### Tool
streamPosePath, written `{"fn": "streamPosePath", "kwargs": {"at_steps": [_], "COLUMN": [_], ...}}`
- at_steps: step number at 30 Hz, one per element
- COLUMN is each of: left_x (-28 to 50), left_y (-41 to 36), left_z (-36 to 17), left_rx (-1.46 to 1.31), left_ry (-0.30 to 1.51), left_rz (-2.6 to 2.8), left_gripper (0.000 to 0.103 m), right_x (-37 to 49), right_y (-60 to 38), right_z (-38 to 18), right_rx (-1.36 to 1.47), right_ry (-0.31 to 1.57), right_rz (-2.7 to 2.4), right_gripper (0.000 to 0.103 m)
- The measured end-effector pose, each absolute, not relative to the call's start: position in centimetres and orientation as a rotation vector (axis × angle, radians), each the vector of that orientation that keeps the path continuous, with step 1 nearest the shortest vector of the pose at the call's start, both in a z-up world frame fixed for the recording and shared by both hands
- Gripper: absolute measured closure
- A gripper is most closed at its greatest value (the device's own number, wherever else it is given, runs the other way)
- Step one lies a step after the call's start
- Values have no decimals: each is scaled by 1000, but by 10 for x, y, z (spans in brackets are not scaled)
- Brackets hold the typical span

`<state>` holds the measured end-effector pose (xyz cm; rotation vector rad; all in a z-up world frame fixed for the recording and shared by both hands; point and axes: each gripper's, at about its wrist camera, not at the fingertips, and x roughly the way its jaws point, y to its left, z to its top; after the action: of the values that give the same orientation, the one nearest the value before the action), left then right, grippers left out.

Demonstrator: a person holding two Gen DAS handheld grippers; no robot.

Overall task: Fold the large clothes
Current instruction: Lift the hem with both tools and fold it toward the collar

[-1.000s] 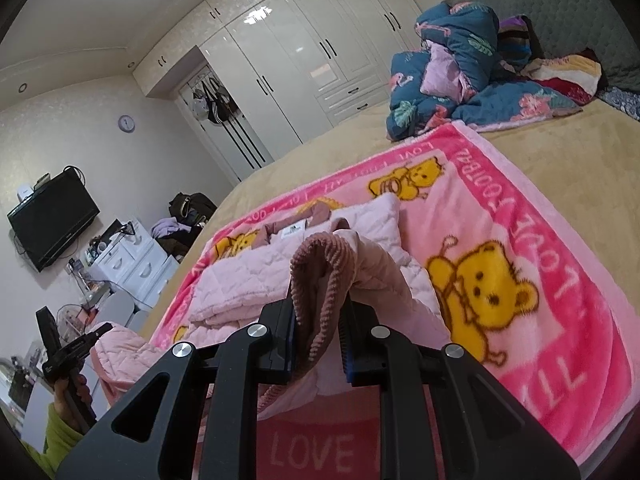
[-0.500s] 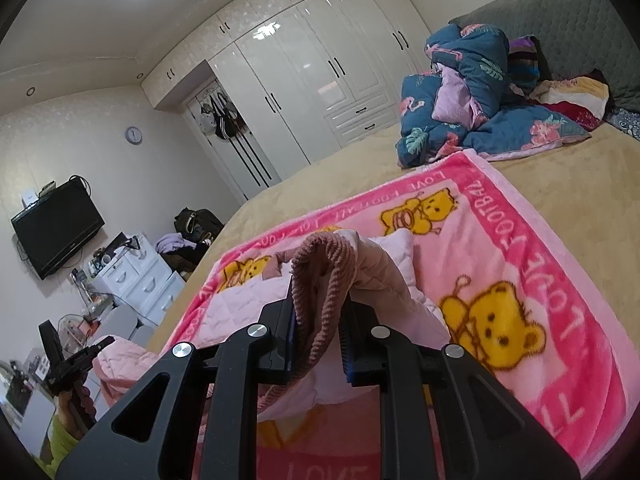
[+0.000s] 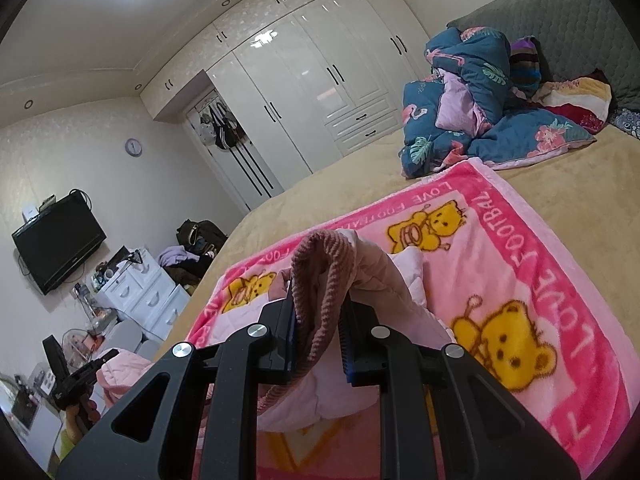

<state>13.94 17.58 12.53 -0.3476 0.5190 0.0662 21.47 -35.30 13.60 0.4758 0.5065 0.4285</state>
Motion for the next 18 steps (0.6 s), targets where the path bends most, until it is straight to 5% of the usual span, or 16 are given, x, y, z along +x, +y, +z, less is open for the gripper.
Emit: {"fn": "streamPosePath", "kwargs": {"at_steps": [18], "left_x": [191], "left_y": [180], "left_z": [118], "left_rx": [-320], "left_ry": [543], "left_rz": [108], "left_gripper": [92], "right_x": [270], "right_y": [-343], "right_z": [129], "right_rx": [497], "right_ry": [519], "right_rz": [411], "right_gripper": [87]}}
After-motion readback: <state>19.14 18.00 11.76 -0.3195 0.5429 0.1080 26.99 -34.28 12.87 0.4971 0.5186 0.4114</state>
